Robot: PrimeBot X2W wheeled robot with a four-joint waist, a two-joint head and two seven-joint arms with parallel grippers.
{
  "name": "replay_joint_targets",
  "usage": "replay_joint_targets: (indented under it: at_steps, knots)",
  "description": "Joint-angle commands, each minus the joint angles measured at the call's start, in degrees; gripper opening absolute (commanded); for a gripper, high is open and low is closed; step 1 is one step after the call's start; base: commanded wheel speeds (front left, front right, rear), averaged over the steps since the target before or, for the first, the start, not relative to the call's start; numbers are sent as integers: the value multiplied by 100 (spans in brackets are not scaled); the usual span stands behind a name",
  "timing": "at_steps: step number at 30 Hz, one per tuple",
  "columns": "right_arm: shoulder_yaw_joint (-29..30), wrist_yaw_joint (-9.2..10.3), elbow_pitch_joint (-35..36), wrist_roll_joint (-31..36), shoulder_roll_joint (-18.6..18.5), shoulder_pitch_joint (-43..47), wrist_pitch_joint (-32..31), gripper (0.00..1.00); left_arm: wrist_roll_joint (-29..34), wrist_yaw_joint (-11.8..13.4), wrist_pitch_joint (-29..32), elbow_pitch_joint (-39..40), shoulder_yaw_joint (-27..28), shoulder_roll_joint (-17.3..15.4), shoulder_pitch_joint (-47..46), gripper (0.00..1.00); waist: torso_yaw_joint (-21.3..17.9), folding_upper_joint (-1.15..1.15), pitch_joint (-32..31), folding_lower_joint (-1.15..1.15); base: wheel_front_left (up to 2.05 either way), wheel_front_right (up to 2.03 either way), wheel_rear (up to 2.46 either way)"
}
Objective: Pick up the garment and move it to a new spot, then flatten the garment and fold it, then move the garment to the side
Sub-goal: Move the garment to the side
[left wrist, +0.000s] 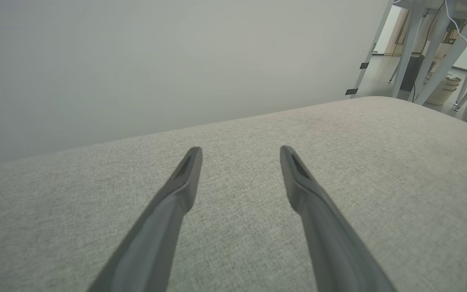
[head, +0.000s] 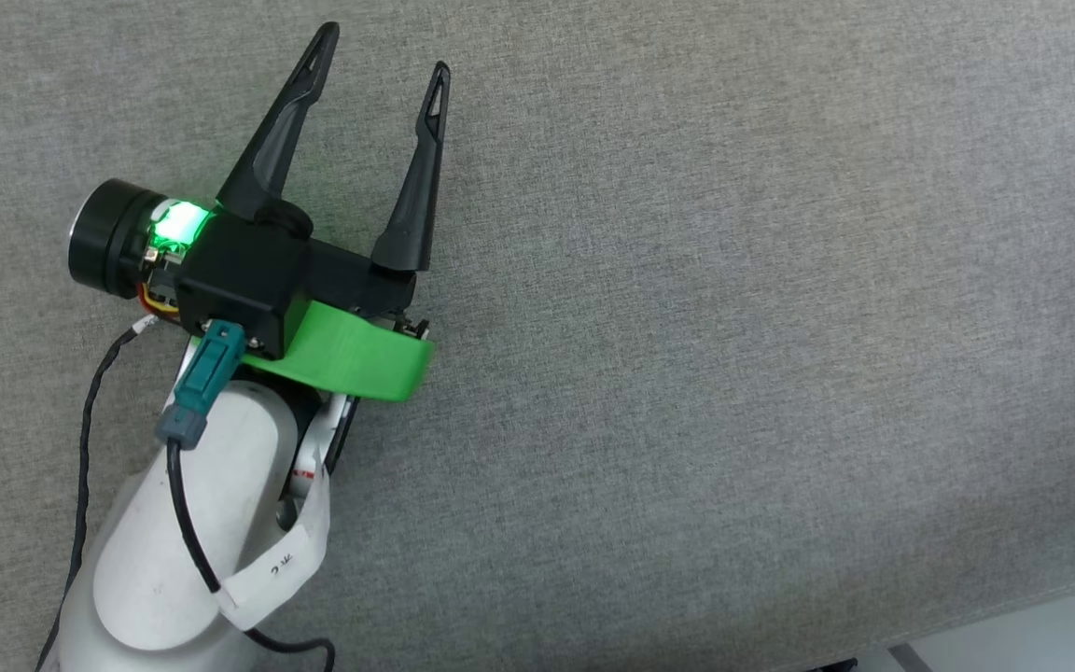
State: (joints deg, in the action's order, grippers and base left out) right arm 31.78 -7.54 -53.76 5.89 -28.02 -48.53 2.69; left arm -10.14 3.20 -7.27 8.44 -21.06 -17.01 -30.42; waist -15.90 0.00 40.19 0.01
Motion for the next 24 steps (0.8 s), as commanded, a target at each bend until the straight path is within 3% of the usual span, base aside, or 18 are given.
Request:
replay_joint_targets:
  at_steps: [1, 11, 16, 24]
  knots:
    - [139, 5, -41, 144, 42, -85, 127, 100, 0, -20, -9, 3, -12, -36, -100, 100, -19, 0, -91, -1, 0, 0, 0]
    - [736, 5, 107, 622, 242, 258, 917, 100, -231, 50, -357, -413, -81, 167, 241, 100, 108, 0, -938, -1, 0, 0, 0]
    - [634, 5, 191, 418, 354, 617, 1083, 100, -369, 160, -494, -643, -54, 262, 584, 100, 225, 0, -1437, -1, 0, 0, 0]
    - [117, 5, 779, -147, 884, 1612, 1202, 100, -714, 389, -669, -998, 215, 350, 1371, 100, 403, 0, -2257, -1, 0, 0, 0]
